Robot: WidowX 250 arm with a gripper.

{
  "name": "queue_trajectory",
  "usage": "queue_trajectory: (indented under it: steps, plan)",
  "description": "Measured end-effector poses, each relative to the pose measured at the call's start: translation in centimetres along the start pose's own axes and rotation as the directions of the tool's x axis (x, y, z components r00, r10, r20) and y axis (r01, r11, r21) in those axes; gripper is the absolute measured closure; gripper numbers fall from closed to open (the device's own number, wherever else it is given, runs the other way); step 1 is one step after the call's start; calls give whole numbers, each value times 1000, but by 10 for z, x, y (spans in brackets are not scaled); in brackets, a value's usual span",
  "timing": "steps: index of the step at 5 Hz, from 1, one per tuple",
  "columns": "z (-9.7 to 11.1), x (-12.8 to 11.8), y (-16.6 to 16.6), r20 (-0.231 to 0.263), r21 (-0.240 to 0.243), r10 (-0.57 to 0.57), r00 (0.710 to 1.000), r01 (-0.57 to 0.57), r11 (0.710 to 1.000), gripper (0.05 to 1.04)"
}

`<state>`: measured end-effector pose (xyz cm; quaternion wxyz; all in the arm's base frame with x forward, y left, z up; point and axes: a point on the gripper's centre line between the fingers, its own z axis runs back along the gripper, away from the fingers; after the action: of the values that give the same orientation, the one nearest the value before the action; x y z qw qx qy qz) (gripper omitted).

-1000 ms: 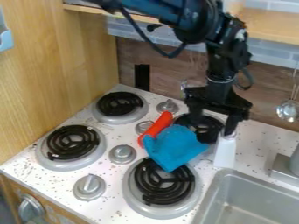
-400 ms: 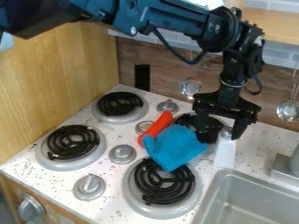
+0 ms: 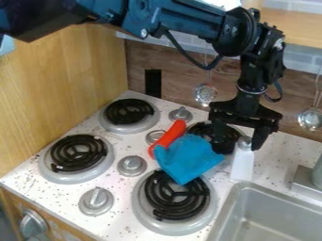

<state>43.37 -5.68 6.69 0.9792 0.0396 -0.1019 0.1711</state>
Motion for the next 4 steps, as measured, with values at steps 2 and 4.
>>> queue_trajectory:
  steps: [2, 4]
  plan:
    - [-17, -3, -1, -21, 11, 4, 1000, -4, 1000, 82]
    - [-25, 6, -7, -11, 14, 5, 1000, -5, 1000, 82]
